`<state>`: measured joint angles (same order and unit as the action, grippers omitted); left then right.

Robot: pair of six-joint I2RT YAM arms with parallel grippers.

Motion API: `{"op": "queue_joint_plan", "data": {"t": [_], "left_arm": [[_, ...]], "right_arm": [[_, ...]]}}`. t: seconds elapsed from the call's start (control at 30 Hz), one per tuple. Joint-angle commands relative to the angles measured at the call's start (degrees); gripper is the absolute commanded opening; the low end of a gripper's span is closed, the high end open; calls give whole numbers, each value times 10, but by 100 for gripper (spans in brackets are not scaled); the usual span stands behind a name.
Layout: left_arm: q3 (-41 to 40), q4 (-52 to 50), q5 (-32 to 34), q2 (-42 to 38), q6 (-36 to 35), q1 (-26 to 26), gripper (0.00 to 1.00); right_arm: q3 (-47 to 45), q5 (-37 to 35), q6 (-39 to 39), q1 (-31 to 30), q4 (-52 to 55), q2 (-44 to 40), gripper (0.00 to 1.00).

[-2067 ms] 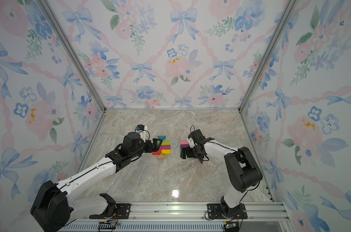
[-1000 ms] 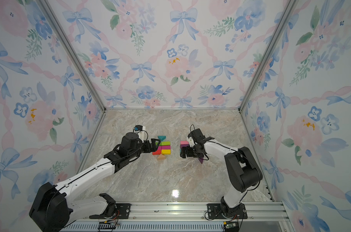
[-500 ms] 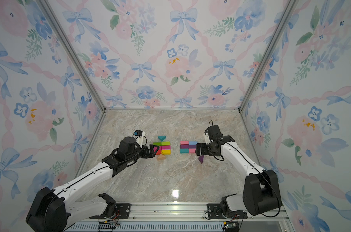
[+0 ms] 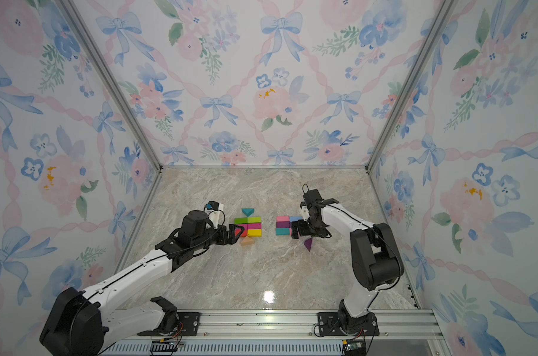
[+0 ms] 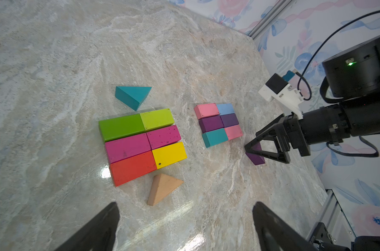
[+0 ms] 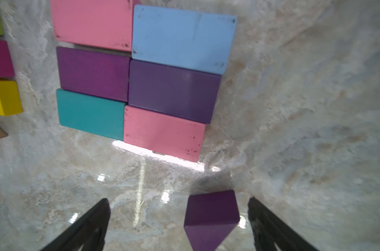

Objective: Assemble a piece of candy with building blocks
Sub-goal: Assemble the building block at the center of the board.

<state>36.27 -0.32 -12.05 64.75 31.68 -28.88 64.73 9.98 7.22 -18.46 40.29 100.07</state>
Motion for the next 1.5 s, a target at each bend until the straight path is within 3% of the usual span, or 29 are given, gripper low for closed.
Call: {"op": "queue_joint_plan", "data": {"t": [0.0,0.27,0.67,1.0,1.27,1.47], "left_arm": [[-10,1,-13,-6,-2,10,98],[-10,0,-23,-12,4,27,98],[-24,0,-39,-36,1,42,98],[-24,-2,-72,-43,-7,81,98],[-17,-9,-88,-39,-16,88,98],[0,-13,-86,-17,-18,33,98]], "right_arm": [[7,12,-14,-7,0,22,100],[-38,5,4,-13,-3,-11,98],[-113,8,75,-84,-30,-78,95],[-99,17,107,-162,-47,-99,95],[-89,-112,112,-141,50,-182,97],[-117,-117,101,-94,19,-181,99]]}}
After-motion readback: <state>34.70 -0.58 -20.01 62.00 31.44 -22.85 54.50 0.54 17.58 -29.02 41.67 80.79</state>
